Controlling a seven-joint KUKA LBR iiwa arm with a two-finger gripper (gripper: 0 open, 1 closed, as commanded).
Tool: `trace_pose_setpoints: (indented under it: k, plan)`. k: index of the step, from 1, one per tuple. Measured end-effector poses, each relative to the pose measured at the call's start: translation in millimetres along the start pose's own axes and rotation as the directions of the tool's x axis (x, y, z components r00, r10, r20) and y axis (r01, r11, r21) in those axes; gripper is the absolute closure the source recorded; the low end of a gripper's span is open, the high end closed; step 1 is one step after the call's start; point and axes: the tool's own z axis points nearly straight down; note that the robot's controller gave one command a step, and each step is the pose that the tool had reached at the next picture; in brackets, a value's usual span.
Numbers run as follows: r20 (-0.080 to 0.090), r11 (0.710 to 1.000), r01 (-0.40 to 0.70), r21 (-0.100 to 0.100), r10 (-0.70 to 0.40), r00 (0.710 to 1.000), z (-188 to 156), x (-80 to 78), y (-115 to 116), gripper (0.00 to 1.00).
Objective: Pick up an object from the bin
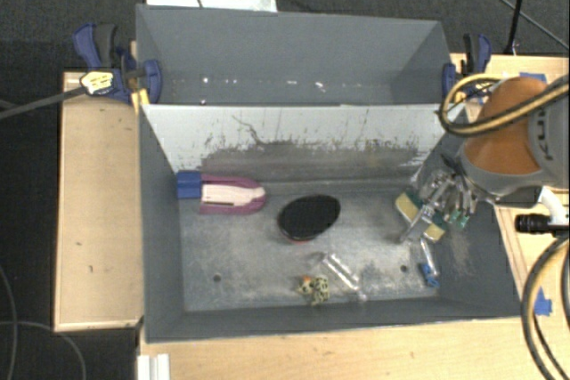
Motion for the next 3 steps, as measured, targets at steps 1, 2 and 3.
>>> trace_pose_setpoints:
  k: [1, 2, 3]
  plan:
    - [0.001, 1.000, 0.006, -0.002, -0.006, 1.000, -1, -0.3, 1, 0.00]
    - [0.000, 1.000, 0.009, -0.005, -0.009, 1.000, -1, 0.5, 3, 1.00]
    - [0.008, 1.000, 0.018, 0.003, -0.018, 1.000, -73, -1.9, 5, 1.00]
